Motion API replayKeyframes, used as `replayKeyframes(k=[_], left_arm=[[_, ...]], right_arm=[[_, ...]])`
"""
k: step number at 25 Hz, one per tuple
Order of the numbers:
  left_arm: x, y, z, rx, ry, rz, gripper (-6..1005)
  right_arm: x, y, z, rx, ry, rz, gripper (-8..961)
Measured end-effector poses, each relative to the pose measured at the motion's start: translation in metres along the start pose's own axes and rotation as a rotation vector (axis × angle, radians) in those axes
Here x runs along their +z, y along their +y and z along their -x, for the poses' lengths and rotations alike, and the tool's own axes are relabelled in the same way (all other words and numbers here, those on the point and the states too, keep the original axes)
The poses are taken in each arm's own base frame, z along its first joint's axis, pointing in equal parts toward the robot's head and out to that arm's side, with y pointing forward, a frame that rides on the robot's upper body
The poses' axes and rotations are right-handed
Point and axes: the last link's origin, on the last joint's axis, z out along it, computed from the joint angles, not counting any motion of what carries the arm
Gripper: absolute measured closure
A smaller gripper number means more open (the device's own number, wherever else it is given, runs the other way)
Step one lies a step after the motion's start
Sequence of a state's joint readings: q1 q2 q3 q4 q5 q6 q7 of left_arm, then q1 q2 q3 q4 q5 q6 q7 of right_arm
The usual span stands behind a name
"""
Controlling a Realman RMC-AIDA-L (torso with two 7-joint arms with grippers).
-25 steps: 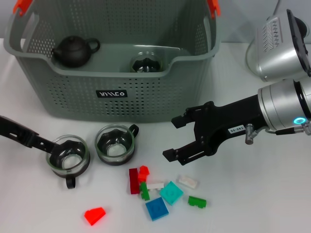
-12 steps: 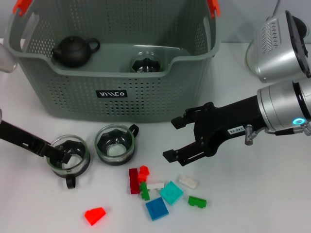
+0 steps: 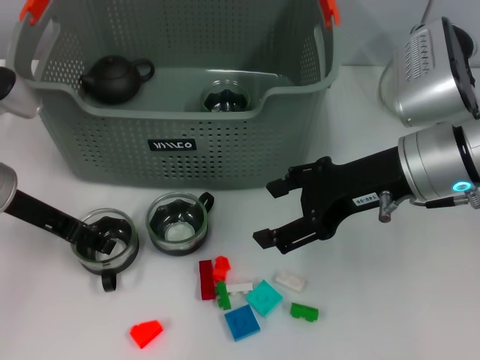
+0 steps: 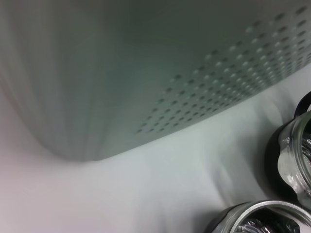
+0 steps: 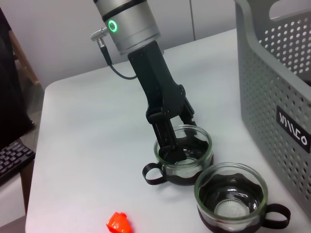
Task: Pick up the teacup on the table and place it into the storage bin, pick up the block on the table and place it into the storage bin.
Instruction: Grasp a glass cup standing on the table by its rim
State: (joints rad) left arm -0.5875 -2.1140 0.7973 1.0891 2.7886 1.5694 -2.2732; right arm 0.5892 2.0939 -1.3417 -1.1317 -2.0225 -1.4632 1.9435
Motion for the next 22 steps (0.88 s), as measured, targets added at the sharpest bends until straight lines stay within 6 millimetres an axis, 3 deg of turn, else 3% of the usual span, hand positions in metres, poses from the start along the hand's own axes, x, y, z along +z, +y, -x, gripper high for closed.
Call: replayKeyframes(k=[4, 13, 22], left_arm=[[0.0016, 0.0021, -0.0011, 0.008, -0.008, 0.0, 108], [0.0051, 0.0051, -0.0043, 0.006, -0.017, 0.005, 320], [0.0091, 0.0054, -0.0077, 0.011, -0.013, -0.013, 701]], right_arm=[[-0.0006, -0.0007, 0.0006, 0.0, -0.002, -0.003, 22], [-0.0024, -0.0014, 0.0022, -0.004, -0.007, -0.009, 23], [-0.0026, -0.0015, 0.0032, -0.009, -0.008, -0.01, 23]])
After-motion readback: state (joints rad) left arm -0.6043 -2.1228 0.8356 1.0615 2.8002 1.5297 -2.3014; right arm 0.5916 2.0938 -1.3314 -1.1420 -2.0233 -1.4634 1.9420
